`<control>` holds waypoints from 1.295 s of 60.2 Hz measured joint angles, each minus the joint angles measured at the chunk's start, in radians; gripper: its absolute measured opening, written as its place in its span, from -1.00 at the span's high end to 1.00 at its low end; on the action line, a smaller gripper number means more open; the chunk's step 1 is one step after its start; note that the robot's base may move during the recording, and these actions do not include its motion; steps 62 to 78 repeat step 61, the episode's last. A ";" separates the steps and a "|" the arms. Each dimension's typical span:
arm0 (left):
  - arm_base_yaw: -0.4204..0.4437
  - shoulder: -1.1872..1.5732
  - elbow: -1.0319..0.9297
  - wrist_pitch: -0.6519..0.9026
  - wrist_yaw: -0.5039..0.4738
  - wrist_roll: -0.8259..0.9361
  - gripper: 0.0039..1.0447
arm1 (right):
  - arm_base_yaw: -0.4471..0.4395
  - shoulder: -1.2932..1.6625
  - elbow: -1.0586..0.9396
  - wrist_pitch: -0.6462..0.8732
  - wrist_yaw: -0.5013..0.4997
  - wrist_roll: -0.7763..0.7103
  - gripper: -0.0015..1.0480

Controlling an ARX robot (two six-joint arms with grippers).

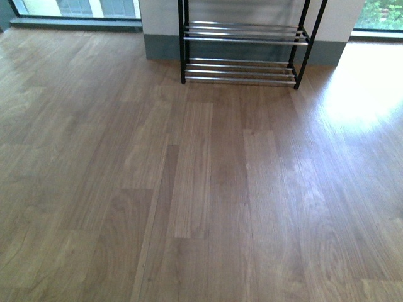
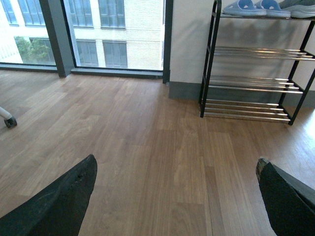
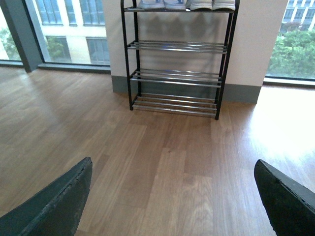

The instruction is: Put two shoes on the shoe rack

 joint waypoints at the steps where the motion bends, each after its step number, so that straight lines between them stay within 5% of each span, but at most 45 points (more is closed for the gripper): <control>1: 0.000 0.000 0.000 0.000 0.000 0.000 -0.83 | 0.000 0.000 0.000 0.000 0.000 0.000 -0.82; 78: 0.000 0.000 0.000 0.000 0.000 0.000 -0.83 | 0.000 0.000 0.000 0.000 0.001 0.000 -0.82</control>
